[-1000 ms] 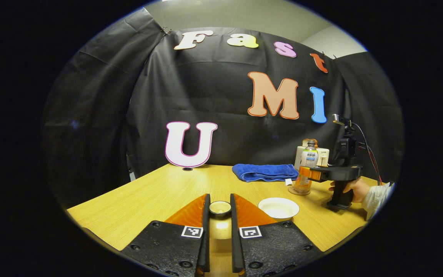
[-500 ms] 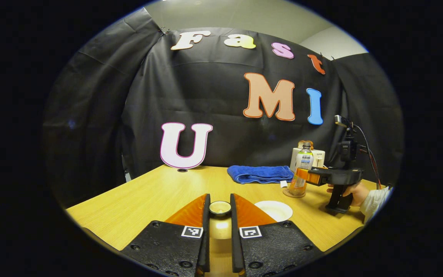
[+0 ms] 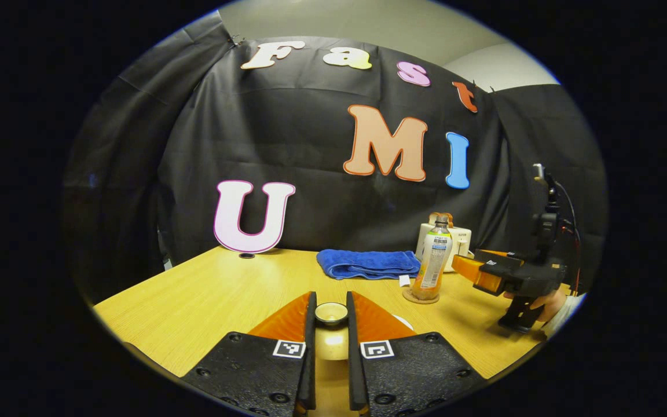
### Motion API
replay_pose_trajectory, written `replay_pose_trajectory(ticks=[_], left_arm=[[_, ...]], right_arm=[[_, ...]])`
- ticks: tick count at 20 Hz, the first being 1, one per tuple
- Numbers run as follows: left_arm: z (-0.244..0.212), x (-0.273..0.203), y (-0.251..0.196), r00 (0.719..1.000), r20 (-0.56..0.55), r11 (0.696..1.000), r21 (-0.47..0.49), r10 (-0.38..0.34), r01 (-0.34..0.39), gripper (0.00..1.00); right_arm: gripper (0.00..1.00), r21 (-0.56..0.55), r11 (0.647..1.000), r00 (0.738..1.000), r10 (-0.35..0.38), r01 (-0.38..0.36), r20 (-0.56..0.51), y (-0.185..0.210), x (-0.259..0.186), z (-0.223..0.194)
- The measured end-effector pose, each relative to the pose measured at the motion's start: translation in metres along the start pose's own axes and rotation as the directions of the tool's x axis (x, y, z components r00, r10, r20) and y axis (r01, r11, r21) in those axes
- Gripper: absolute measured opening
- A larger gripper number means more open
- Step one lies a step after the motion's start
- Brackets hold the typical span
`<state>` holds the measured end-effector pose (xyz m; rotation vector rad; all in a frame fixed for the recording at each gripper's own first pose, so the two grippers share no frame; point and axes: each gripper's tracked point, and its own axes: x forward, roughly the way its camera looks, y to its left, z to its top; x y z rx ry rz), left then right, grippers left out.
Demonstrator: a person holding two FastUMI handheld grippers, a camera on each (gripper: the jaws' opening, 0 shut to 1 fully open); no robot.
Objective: Open the teacup lid with one hand, grasp the water bottle and pour water into the teacup with the other hand; after pouring, place the water bottle on the coaster and then close the teacup lid.
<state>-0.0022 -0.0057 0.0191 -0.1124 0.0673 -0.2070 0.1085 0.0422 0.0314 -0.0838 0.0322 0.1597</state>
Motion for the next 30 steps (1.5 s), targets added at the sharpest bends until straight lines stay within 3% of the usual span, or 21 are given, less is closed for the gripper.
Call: replay_pose_trajectory(ticks=[3,5,6,11,12,15,16,17,30], left_arm=[[-0.006,0.01,-0.007,1.0,-0.022,1.0,-0.006,-0.016,0.016,0.2],[-0.007,0.017,-0.011,0.999,-0.029,1.0,0.0,-0.024,0.024,0.2],[-0.008,0.021,-0.013,0.999,-0.032,1.0,0.003,-0.027,0.028,0.2],[-0.021,0.038,-0.029,0.996,-0.069,0.998,0.021,-0.05,0.052,0.2],[-0.023,0.04,-0.033,0.996,-0.074,0.998,0.025,-0.055,0.057,0.2],[-0.031,0.046,-0.042,0.993,-0.093,0.997,0.028,-0.067,0.07,0.2],[-0.033,0.047,-0.045,0.993,-0.099,0.997,0.028,-0.069,0.072,0.2],[-0.036,0.048,-0.047,0.992,-0.104,0.997,0.029,-0.071,0.074,0.2],[-0.044,0.047,-0.058,0.992,-0.112,0.994,0.091,-0.052,0.063,0.2]], right_arm=[[0.9,-0.015,1.0,1.0,0.009,-0.009,0.019,-0.001,-0.016,0.007],[0.85,-0.02,1.0,1.0,0.01,-0.01,0.027,-0.001,-0.026,0.008],[0.9,-0.017,1.0,0.999,0.013,-0.012,0.03,-0.001,-0.03,0.007],[0.85,-0.025,1.0,1.0,0.018,-0.018,0.013,-0.002,-0.046,-0.001],[0.9,-0.031,0.999,1.0,0.015,-0.015,0.013,-0.004,-0.05,-0.003],[0.9,-0.032,0.999,1.0,0.016,-0.016,0.007,-0.004,-0.055,-0.011],[0.94,-0.027,0.999,1.0,0.019,-0.019,0.001,-0.003,-0.056,-0.013],[0.9,-0.022,0.999,1.0,0.023,-0.023,-0.004,-0.002,-0.056,-0.016],[0.9,-0.005,1.0,0.999,0.021,-0.021,-0.028,-0.013,-0.061,-0.029]])
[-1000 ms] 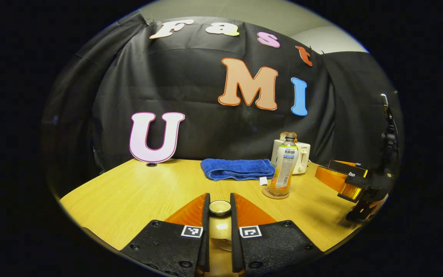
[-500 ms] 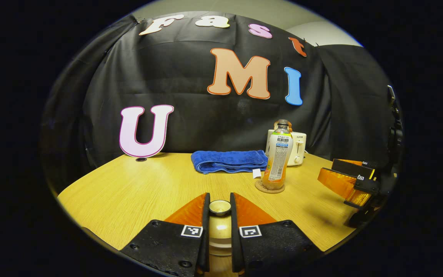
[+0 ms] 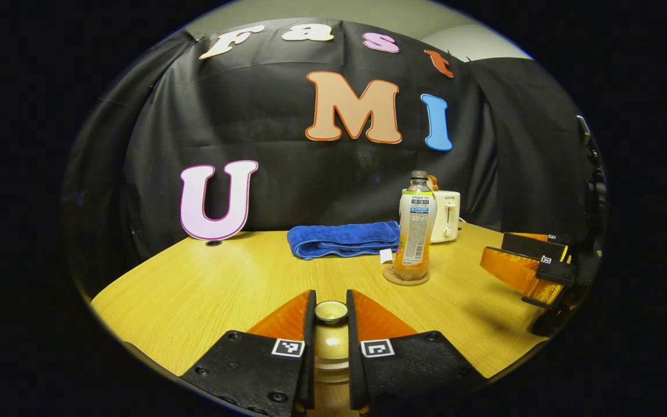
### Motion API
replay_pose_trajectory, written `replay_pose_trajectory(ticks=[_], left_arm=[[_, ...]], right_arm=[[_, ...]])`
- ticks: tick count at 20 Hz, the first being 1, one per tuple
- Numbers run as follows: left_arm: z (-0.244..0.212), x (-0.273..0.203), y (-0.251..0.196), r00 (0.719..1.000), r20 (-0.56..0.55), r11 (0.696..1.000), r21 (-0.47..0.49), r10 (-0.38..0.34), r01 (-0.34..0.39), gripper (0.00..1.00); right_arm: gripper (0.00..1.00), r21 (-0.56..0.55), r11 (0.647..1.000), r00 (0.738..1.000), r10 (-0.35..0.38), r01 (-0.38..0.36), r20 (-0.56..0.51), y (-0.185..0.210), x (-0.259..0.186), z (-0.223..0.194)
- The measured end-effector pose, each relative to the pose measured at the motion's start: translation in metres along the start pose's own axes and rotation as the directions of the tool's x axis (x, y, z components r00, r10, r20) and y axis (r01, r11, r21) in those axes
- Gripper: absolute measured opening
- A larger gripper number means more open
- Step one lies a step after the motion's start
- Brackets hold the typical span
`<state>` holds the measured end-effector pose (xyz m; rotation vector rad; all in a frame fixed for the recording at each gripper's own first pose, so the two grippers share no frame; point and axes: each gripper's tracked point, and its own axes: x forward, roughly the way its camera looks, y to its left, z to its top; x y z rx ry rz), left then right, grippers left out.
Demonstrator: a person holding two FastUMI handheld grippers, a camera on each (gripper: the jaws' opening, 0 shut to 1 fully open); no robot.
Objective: Open the teacup lid with one hand, grasp the water bottle and pour water into the teacup with the other hand; after pouring, place the water bottle on the coaster and then close the teacup lid.
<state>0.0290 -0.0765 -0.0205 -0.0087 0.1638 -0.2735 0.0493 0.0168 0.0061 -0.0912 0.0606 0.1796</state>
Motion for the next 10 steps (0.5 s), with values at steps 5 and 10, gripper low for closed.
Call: replay_pose_trajectory(ticks=[5,10], left_arm=[[-0.0026,-0.0018,0.001,1.0,-0.004,1.0,0.019,0.013,-0.013,0.25],[0.0027,-0.0071,0.0003,1.0,0.016,1.0,0.019,0.019,-0.019,0.35]], right_arm=[[0.86,0.015,1.0,1.0,-0.007,0.007,0.004,-0.003,-0.0025,0.0026],[0.9,0.016,1.0,1.0,-0.006,0.006,0.007,-0.0025,-0.007,0.0054]])
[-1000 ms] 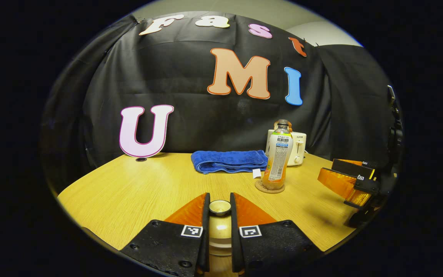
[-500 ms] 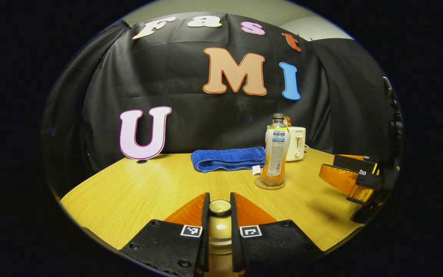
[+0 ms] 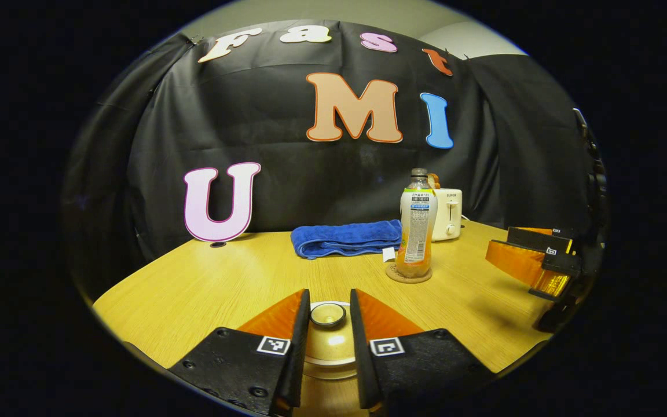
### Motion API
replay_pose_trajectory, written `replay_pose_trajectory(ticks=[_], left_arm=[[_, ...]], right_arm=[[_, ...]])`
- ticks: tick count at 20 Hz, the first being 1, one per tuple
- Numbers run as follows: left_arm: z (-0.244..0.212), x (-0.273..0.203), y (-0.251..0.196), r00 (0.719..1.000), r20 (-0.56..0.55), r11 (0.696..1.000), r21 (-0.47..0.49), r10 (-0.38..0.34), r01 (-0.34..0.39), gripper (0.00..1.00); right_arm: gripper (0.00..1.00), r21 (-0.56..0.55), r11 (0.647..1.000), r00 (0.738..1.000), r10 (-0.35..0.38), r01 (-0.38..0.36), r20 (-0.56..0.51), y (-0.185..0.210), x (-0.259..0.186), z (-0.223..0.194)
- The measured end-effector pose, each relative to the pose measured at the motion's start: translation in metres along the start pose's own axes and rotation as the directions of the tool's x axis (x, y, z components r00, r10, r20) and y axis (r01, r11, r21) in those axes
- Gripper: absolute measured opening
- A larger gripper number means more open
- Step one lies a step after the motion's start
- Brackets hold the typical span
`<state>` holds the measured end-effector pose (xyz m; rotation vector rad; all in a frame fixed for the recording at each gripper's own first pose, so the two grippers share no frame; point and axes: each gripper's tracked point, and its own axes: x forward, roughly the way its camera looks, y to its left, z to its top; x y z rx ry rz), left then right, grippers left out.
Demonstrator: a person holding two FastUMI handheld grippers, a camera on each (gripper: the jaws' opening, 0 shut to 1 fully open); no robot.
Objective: Open the teacup lid with one hand, grasp the water bottle and pour water into the teacup with the other hand; after pouring, place the water bottle on the coaster and then close the teacup lid.
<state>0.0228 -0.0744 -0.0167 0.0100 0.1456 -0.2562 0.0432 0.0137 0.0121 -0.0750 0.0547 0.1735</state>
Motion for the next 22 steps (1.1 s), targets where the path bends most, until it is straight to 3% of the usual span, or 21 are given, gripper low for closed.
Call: replay_pose_trajectory(ticks=[2,3,4,5,7,9,11,13,20,22], left_arm=[[0.005,-0.002,-0.001,1.0,0.021,1.0,0.01,0.005,-0.006,0.48],[0.009,-0.005,-0.001,0.999,0.034,1.0,0.016,0.009,-0.01,0.62],[0.012,-0.008,-0.001,0.999,0.047,1.0,0.019,0.014,-0.015,0.7],[0.015,-0.01,0.001,0.998,0.06,0.999,0.021,0.023,-0.025,0.83],[0.02,-0.016,0.003,0.995,0.085,0.999,0.018,0.045,-0.047,0.99],[0.024,-0.023,0.01,0.99,0.111,0.996,0.016,0.083,-0.086,0.95],[0.025,-0.029,0.012,0.986,0.13,0.994,0.003,0.108,-0.109,0.95],[0.025,-0.035,0.012,0.984,0.137,0.993,-0.013,0.117,-0.116,0.95],[0.018,-0.048,0.013,0.981,0.14,0.991,-0.023,0.136,-0.134,0.95],[0.016,-0.05,0.012,0.981,0.136,0.99,-0.029,0.138,-0.135,0.95]], right_arm=[[0.9,0.005,1.0,1.0,0.003,-0.003,0.006,0.002,-0.002,0.001],[0.86,0.008,1.0,1.0,0.005,-0.005,0.01,0.003,-0.005,0.003],[0.94,0.009,1.0,1.0,0.006,-0.006,0.014,0.004,-0.007,0.005],[0.94,0.009,1.0,1.0,0.006,-0.006,0.017,0.005,-0.009,0.005],[0.9,0.004,1.0,1.0,-0.002,0.001,0.026,0.005,-0.016,0.007],[0.94,0.001,1.0,0.999,-0.016,0.016,0.035,0.005,-0.024,0.007],[0.85,0.012,1.0,0.999,-0.02,0.019,0.037,0.007,-0.03,0.005],[0.9,0.017,1.0,0.999,-0.019,0.018,0.03,0.011,-0.035,0.001],[0.9,0.042,0.999,0.999,-0.033,0.032,0.028,0.011,-0.043,-0.005],[0.85,0.058,0.998,0.999,-0.034,0.032,0.034,0.011,-0.044,-0.005]])
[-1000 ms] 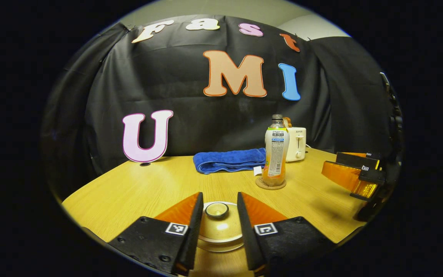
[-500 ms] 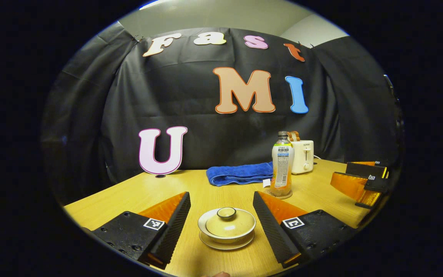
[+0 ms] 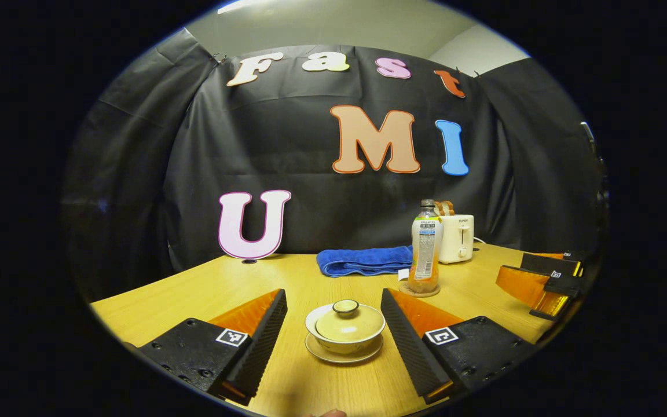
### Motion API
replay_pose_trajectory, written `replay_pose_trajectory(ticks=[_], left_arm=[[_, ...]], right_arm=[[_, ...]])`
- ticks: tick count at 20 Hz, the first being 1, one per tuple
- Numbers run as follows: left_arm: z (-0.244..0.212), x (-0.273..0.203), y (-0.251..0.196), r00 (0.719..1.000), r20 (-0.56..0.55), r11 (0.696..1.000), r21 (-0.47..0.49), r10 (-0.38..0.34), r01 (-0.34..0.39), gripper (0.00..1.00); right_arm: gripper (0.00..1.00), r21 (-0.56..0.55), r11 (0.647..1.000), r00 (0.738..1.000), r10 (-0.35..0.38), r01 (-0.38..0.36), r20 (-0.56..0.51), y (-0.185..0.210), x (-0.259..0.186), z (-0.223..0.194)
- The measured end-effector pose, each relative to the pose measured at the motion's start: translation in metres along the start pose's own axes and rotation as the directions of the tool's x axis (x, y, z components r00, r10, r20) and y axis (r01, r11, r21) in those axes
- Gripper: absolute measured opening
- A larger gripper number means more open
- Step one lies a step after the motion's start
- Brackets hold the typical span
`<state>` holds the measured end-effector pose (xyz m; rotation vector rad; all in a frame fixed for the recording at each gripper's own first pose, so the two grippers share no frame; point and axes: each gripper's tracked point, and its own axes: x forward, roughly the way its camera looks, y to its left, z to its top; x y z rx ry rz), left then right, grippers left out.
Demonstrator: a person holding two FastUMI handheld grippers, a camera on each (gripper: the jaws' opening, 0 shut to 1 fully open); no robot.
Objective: Open the teacup lid with one hand, grasp the water bottle and pour water into the teacup with the other hand; after pouring, place the water bottle on the coaster and then close the teacup lid.
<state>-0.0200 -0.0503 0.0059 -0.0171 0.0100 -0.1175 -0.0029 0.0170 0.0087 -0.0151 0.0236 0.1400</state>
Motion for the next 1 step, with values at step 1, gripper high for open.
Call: replay_pose_trajectory(ticks=[1], left_arm=[[-0.0014,-0.0008,-0.0006,1.0,-0.002,1.0,-0.006,-0.002,0.002,0.95]], right_arm=[[0.86,0.007,1.0,1.0,0.0,0.0,0.001,-0.0006,0.0,-0.0005]])
